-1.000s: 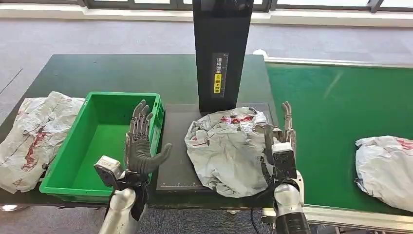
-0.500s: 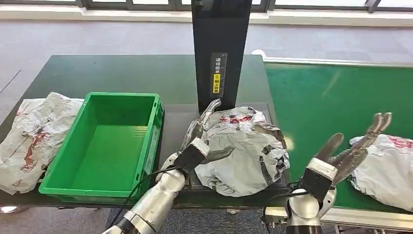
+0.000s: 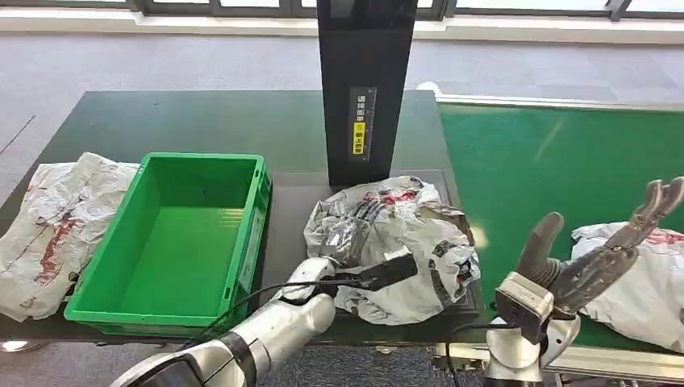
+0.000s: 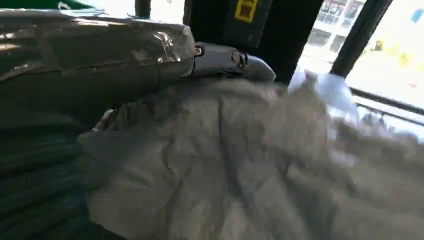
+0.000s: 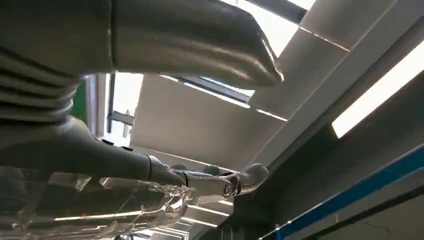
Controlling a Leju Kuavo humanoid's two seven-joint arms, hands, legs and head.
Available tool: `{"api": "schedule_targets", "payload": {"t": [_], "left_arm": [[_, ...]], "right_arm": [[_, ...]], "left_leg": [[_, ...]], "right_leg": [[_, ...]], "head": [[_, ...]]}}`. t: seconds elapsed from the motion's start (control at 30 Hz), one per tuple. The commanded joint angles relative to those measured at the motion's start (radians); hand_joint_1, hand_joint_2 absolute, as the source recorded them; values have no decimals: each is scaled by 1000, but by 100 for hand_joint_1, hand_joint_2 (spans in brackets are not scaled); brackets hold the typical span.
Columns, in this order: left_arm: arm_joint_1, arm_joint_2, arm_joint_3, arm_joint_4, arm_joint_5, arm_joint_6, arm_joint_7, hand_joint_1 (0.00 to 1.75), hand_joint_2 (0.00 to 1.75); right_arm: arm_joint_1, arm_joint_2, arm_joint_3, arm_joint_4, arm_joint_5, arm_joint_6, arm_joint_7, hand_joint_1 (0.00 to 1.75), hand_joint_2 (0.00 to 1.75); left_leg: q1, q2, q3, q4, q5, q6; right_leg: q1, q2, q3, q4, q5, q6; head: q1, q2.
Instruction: Moved the parcel from conveyor to table for the left to box.
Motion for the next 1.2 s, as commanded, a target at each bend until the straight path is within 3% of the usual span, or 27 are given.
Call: {"api": "schedule_targets", "payload": {"t": [0.03,0.1,0.2,0.23,0.27,0.57,0.67,0.73,0.8,0.83,0.87,0.9,1.0,1.07,1.2], "left_arm": [[-62,17,-309,139,-102,-97,142,0,175],[-58,17,-325,138,-115,-111,154,21,175],[-58,17,-325,138,-115,-111,154,21,175],[-58,17,-325,138,-115,-111,154,168,175],[-59,17,-339,140,-125,-132,164,175,175],[-60,17,-363,145,-158,-124,203,175,175],[-67,17,-366,141,-209,-33,251,175,175],[-80,17,-339,147,-274,107,308,175,175],[-78,32,-212,86,-433,202,366,175,175],[-19,72,-40,-91,-626,202,386,175,175],[44,73,140,-201,-798,202,344,175,175],[98,94,236,-356,-874,202,318,175,175],[129,232,187,-618,-874,202,434,175,175],[143,279,200,-707,-874,202,459,175,175],[183,312,279,-786,-874,202,441,175,175]], "right_arm": [[-6,5,-25,-29,2,0,3,0,175],[-1,8,-25,-38,6,0,3,0,175],[-1,8,-25,-38,6,0,3,0,175],[-1,8,-25,-38,6,0,3,0,175],[11,10,-22,-56,5,0,3,0,175],[45,11,-12,-95,4,0,3,0,175],[63,8,-9,-102,5,0,3,0,175],[70,8,-9,-105,5,0,3,0,175],[76,9,-7,-106,7,0,3,0,175],[79,9,-5,-107,6,0,3,0,175],[80,10,-5,-108,5,0,3,0,175],[81,11,-5,-109,4,0,3,0,175],[82,12,-6,-105,2,0,3,0,175],[76,11,-6,-99,0,0,3,0,175],[63,11,-14,-76,-1,0,3,0,175]], "left_leg": [[0,0,2,-1,-1,0],[0,0,2,-1,0,0],[0,0,3,-1,-1,0],[0,0,3,-1,0,0],[0,0,3,-1,-1,0],[0,1,3,-1,-1,0],[0,-1,4,-1,-1,0],[1,0,3,-1,-1,0],[1,1,3,-1,-1,0],[1,1,4,-1,-1,0],[1,1,4,-1,-2,0],[1,1,5,-1,-2,0],[-1,3,4,-2,-1,0],[-1,4,2,-1,-1,0],[0,14,7,-4,-2,-1]], "right_leg": [[0,0,2,-1,-1,0],[0,0,2,-1,0,-1],[0,0,4,-1,-1,-1],[0,0,3,-1,0,0],[1,0,4,-2,0,-1],[0,1,3,-1,0,-1],[1,-1,4,-1,-1,-1],[1,0,4,-1,-1,-1],[1,1,3,-1,0,-1],[1,1,4,-1,0,-1],[1,1,4,0,-1,-1],[1,2,4,-1,-1,-1],[0,3,3,-1,-1,-1],[0,4,1,0,0,-1],[1,14,1,0,1,-3]], "head": [[0,0],[0,0],[0,0],[0,0],[0,0],[0,0],[0,0],[0,0],[0,0],[0,0],[0,0],[0,0],[0,0],[0,0],[0,0]]}}
